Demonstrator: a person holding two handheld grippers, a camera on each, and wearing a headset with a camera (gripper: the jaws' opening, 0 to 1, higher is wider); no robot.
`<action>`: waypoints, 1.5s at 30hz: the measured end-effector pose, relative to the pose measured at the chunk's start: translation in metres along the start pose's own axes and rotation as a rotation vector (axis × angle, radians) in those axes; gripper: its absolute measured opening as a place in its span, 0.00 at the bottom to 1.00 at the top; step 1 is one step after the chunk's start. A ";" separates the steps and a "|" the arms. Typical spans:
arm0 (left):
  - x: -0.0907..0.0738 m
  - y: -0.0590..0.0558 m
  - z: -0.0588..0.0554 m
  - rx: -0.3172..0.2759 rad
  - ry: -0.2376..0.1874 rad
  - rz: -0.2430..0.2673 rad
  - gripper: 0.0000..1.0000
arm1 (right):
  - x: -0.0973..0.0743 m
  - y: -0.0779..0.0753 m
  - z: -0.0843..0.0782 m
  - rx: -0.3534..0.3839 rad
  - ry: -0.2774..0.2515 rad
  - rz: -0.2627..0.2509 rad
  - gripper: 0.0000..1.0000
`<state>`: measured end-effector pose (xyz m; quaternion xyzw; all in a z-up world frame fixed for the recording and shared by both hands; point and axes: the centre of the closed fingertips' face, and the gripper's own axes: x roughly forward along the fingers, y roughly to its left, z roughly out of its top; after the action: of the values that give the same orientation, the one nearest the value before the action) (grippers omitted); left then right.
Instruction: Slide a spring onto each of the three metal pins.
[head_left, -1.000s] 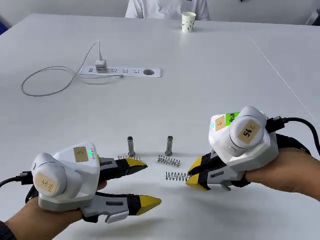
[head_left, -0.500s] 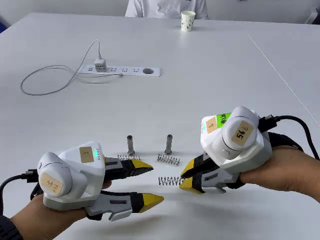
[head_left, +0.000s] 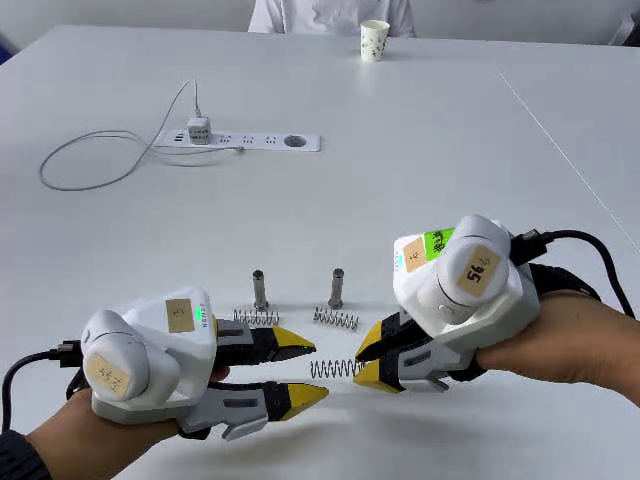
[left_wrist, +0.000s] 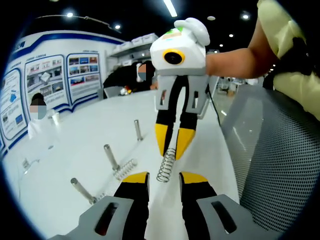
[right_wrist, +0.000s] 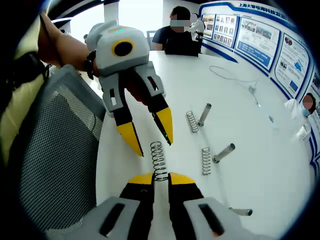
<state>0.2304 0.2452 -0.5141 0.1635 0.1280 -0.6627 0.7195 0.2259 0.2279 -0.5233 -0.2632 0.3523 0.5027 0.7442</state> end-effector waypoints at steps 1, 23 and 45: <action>0.000 0.000 0.000 0.004 0.000 -0.001 0.23 | 0.000 0.000 0.000 -0.001 0.000 0.001 0.11; 0.003 -0.007 -0.001 0.045 0.009 -0.022 0.13 | 0.000 0.006 -0.001 -0.020 0.009 0.020 0.11; 0.002 -0.007 -0.003 0.060 0.024 -0.019 0.12 | -0.010 0.010 0.016 -0.035 -0.029 0.023 0.11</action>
<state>0.2237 0.2440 -0.5184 0.1917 0.1184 -0.6708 0.7066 0.2180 0.2380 -0.5064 -0.2648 0.3357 0.5213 0.7385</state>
